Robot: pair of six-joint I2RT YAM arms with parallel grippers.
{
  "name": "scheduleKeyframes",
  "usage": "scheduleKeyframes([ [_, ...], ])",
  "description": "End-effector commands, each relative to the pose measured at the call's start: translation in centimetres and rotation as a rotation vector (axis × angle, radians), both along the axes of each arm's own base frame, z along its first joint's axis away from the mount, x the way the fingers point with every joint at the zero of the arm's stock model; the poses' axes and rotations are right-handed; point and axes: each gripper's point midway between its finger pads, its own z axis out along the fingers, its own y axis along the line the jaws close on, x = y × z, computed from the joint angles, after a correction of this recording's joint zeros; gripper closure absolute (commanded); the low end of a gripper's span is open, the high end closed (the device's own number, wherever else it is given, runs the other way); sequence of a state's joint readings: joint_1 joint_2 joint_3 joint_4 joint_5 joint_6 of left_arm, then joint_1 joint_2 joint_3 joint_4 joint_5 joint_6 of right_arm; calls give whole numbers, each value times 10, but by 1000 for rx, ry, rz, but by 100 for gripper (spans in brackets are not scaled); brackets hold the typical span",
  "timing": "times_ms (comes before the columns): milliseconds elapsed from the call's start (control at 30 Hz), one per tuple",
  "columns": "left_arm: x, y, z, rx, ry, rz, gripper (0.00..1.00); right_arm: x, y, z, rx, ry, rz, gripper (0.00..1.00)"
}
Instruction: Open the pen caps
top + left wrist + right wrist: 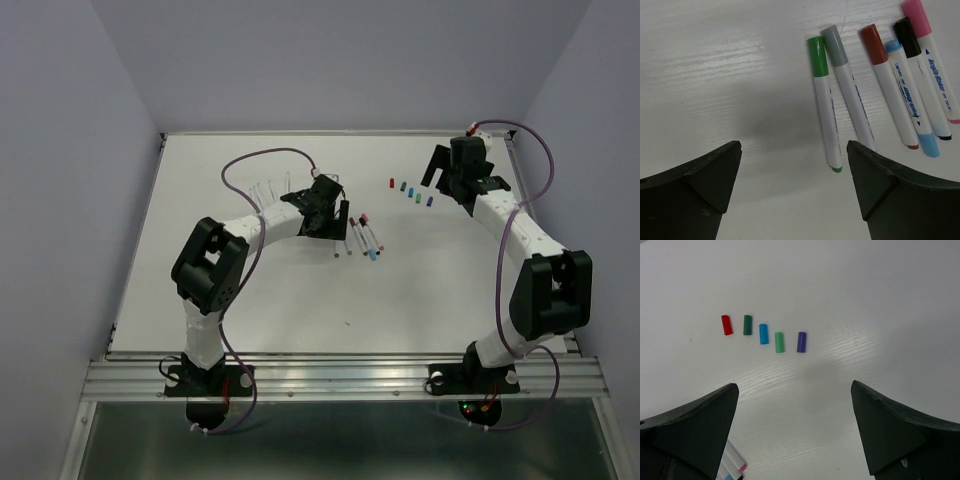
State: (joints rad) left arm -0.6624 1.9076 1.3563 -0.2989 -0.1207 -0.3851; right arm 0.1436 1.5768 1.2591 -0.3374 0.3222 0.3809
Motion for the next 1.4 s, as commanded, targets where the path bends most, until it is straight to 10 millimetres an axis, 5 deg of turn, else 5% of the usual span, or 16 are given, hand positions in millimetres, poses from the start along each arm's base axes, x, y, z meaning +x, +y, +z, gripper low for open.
scheduleKeyframes([
  [0,4,-7,10,20,-20,-15,1,-1,-6,14,-17,-41,-18,0],
  [200,6,-11,-1,47,-5,-18,1,-2,-7,13,-21,-38,-20,0],
  [467,9,-14,-16,113,10,-12,20,-2,-8,13,-24,-37,-23,0],
  [767,5,-14,-34,136,45,-6,29,-1,-9,13,-29,-37,-29,0],
  [967,1,-11,-45,154,63,-3,59,-1,-9,16,-28,-44,-27,0],
  [1133,4,2,-45,191,50,40,100,-3,-8,20,-24,-52,-20,0],
  [1233,8,13,-42,211,35,87,100,-3,1,24,4,-62,21,0],
  [1367,22,24,-6,180,-60,133,100,-2,25,36,79,-96,144,0],
])
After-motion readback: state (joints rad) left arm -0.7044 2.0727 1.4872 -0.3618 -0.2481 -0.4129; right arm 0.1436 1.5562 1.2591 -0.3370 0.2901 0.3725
